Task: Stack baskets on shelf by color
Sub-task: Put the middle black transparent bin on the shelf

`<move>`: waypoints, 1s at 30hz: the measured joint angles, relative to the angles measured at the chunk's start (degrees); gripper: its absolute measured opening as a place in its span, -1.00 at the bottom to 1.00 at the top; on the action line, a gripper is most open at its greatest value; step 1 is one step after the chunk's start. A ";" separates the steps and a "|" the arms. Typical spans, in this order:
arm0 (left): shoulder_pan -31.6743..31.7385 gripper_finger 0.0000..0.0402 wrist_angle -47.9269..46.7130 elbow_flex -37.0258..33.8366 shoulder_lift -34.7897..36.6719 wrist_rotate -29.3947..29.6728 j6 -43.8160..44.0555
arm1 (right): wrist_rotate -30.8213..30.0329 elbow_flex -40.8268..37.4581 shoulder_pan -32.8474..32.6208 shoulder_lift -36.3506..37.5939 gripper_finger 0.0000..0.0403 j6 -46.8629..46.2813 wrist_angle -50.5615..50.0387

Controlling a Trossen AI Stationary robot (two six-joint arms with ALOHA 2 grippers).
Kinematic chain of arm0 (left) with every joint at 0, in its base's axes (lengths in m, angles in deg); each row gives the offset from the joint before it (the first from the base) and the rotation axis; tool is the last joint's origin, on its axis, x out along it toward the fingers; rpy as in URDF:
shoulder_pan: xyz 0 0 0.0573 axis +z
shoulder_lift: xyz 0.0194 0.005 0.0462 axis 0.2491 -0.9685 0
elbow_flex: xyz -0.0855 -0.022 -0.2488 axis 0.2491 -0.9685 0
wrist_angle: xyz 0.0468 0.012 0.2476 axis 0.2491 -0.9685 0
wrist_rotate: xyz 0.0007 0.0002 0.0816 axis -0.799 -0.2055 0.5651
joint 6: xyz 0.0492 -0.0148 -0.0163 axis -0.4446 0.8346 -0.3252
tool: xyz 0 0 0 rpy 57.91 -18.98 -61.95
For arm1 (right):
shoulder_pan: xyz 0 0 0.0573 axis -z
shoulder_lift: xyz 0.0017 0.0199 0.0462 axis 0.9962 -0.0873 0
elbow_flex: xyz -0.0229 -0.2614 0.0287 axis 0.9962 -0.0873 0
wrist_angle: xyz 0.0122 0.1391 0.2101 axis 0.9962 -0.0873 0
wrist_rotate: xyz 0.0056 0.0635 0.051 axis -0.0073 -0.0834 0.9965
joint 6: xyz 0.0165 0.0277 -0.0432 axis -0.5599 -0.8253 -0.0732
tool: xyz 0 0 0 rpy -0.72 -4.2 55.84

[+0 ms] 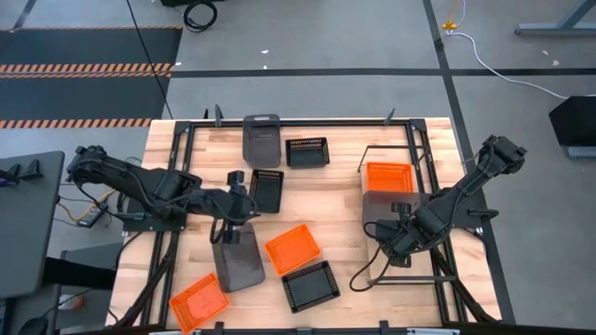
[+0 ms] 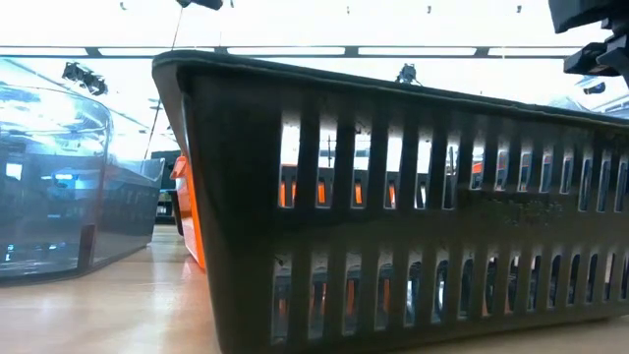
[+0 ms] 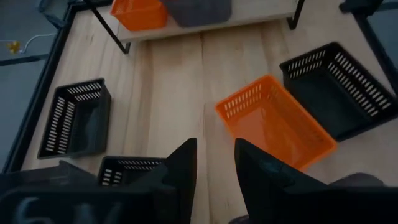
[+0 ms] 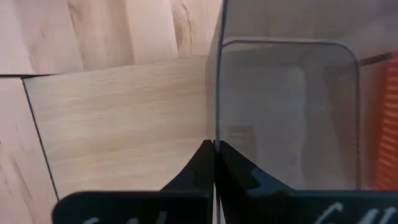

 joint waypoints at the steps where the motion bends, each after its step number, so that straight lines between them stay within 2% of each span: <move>1: -0.03 -0.42 1.25 -0.91 0.00 0.05 0.04 | 0.02 -0.07 0.00 0.00 -0.95 0.06 -0.04; 7: -0.02 -0.42 6.04 -6.12 -0.04 0.07 1.17 | -0.02 -0.15 -0.06 0.00 -0.94 1.59 -0.18; 17: -0.05 -0.42 11.42 -10.43 -0.04 0.07 2.52 | -0.84 -0.15 -0.44 0.00 -0.91 2.13 -0.90; 30: -0.05 -0.42 12.58 -11.13 -0.04 0.07 3.75 | -1.40 -0.14 -0.39 0.00 -0.42 2.75 -5.19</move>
